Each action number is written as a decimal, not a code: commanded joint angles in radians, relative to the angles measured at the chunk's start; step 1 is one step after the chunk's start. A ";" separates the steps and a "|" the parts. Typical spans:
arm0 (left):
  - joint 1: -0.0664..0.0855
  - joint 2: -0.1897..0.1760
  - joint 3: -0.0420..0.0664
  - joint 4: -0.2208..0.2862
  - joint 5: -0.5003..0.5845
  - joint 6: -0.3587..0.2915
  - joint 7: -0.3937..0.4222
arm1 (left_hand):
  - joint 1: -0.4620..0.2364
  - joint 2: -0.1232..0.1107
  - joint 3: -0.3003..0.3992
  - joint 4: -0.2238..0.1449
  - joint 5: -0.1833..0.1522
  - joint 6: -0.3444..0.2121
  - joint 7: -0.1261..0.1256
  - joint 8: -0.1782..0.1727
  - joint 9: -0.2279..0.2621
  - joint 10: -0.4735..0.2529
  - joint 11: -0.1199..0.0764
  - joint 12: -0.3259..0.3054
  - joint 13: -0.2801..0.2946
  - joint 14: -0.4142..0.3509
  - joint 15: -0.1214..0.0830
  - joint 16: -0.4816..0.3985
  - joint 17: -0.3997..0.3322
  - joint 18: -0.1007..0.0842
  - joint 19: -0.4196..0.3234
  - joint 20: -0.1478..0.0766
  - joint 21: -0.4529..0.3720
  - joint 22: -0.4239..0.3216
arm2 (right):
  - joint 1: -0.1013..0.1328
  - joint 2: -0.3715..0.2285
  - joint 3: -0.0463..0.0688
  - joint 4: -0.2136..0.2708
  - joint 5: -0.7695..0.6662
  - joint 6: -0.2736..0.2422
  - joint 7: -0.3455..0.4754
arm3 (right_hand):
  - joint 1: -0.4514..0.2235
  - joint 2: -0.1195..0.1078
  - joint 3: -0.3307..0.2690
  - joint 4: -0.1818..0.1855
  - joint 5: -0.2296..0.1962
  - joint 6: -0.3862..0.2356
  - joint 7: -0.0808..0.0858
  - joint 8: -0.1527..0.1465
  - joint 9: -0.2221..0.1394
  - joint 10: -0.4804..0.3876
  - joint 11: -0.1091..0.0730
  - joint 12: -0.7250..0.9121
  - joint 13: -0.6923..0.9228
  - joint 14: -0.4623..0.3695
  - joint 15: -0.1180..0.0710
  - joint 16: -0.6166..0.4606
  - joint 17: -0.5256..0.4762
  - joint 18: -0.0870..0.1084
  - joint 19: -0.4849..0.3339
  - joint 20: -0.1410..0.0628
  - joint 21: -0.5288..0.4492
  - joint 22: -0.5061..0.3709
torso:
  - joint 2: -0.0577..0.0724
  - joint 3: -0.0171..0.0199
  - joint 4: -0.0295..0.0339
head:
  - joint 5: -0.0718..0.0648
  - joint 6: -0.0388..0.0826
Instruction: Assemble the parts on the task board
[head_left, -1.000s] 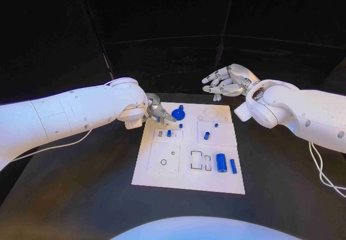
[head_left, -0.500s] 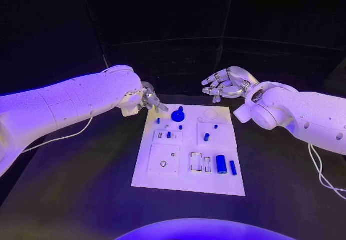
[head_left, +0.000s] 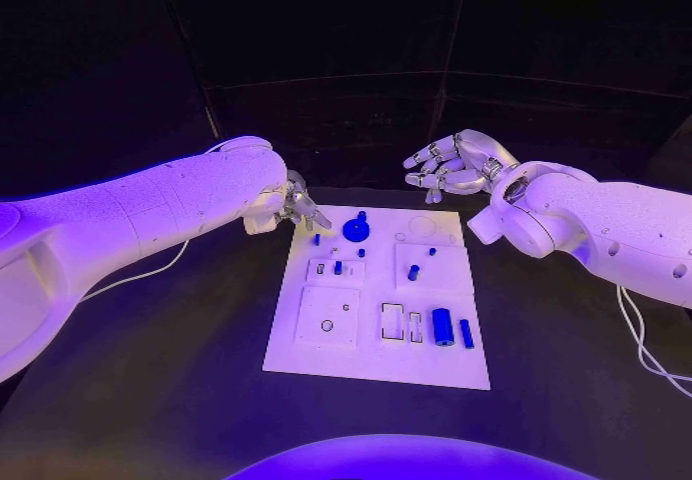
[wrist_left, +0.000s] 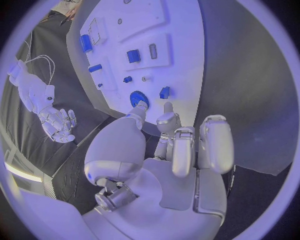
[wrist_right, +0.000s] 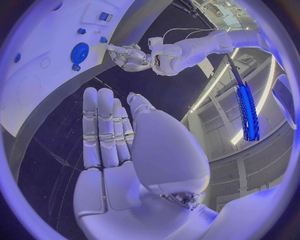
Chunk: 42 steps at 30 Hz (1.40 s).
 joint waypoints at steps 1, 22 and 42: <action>-0.001 0.007 0.001 -0.017 -0.035 0.030 0.022 | 0.004 0.010 -0.011 0.001 0.001 0.005 0.001 -0.008 -0.004 -0.006 0.002 0.000 -0.001 0.106 0.008 0.003 0.263 0.004 -0.001 0.009 -0.002 0.001 | 0.002 0.001 0.001 0.001 -0.005 -0.003 0.010 | 0.000 -0.004 0.003 0.000 0.003 -0.007 0.000 0.003 0.000 -0.010 0.000 0.005 -0.001 -0.007 0.000 -0.003 -0.001 0.003 -0.006 0.000 -0.006 -0.002 | 0.000 0.0000 0.0005 | 0.003 0.000; -0.020 0.027 0.001 -0.048 -0.038 0.047 0.029 | 0.014 0.020 -0.020 0.002 0.001 0.014 0.000 -0.009 -0.011 -0.004 0.001 0.004 0.002 0.106 0.008 0.003 0.263 0.002 0.003 0.009 0.005 0.010 | 0.002 0.008 0.001 0.001 -0.011 -0.003 0.009 | 0.002 -0.003 0.006 -0.001 0.004 -0.008 0.001 0.005 0.000 -0.010 0.000 0.006 -0.002 -0.008 0.000 -0.003 -0.002 0.003 -0.006 0.000 -0.006 -0.001 | -0.001 0.0003 0.0019 | 0.005 -0.008; -0.028 0.052 0.002 -0.077 -0.038 0.068 0.036 | 0.056 0.052 -0.029 -0.008 0.001 0.027 -0.001 -0.015 -0.029 -0.001 0.000 0.010 0.003 0.106 0.007 0.003 0.263 0.001 0.004 0.009 0.007 0.014 | 0.002 0.017 0.001 -0.001 -0.011 -0.003 0.011 | 0.002 -0.004 0.006 -0.001 0.004 -0.008 0.001 0.005 0.000 -0.010 0.000 0.006 -0.003 -0.008 0.000 -0.002 -0.002 0.003 -0.006 0.000 -0.006 -0.001 | -0.001 -0.0002 0.0015 | 0.004 -0.012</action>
